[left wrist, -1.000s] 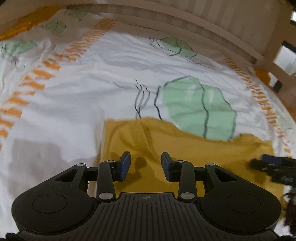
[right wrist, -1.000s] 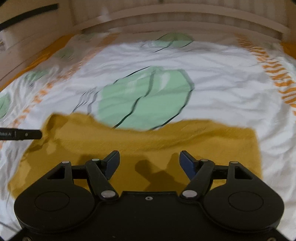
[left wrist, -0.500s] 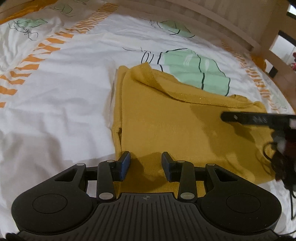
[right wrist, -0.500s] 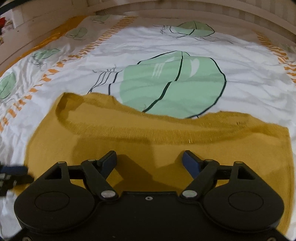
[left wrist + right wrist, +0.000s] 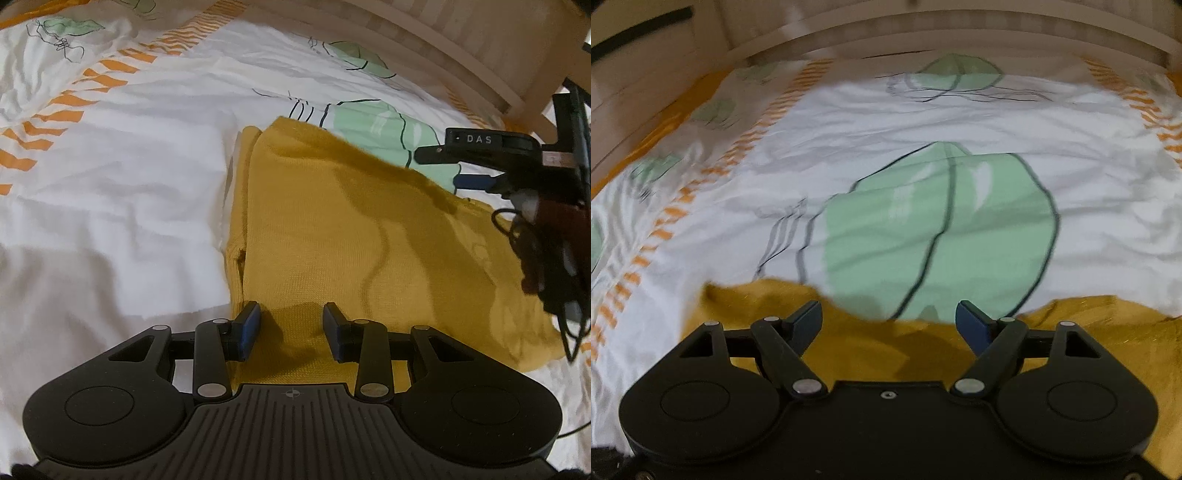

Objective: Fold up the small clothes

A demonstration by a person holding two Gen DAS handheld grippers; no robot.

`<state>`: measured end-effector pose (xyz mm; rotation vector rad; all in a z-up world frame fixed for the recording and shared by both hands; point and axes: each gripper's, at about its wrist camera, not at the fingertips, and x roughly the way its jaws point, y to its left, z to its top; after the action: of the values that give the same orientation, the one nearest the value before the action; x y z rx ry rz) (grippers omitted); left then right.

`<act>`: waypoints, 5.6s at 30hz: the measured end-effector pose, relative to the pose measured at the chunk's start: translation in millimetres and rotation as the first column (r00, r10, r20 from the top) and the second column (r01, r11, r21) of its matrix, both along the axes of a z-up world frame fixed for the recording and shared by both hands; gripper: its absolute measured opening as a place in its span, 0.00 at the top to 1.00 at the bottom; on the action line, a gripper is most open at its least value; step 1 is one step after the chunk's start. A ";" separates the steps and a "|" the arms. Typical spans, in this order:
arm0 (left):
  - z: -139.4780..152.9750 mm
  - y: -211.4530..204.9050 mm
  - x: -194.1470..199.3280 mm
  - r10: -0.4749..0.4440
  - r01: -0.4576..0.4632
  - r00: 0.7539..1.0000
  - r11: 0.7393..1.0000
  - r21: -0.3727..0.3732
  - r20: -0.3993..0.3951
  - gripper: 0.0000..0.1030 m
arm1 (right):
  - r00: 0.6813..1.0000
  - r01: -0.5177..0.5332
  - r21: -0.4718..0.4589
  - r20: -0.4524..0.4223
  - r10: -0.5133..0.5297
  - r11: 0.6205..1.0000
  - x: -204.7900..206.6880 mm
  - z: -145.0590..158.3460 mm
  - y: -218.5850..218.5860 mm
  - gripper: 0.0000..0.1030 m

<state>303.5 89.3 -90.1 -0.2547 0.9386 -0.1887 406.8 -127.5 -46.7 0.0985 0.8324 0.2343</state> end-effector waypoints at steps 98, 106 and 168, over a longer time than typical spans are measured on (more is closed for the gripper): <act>27.2 -10.7 -14.8 0.038 -0.038 0.999 0.980 0.197 0.000 0.64 | 0.989 0.148 0.562 -0.069 -0.132 0.813 -122.5 -59.4 -237.3 0.00; 24.3 -11.0 -14.0 0.033 -0.031 0.999 0.980 0.195 -0.009 0.64 | 0.995 0.101 0.616 -0.053 -0.086 0.781 -106.3 -59.7 -242.8 0.00; 69.4 84.9 -11.0 0.232 -0.232 0.973 0.973 0.010 0.015 0.64 | 0.976 -0.204 0.094 -0.062 0.211 0.974 -60.6 16.6 126.8 0.27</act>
<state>292.6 174.2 -20.8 -0.3492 0.8888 0.0303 346.2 -0.7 -30.1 0.1019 0.9045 0.4666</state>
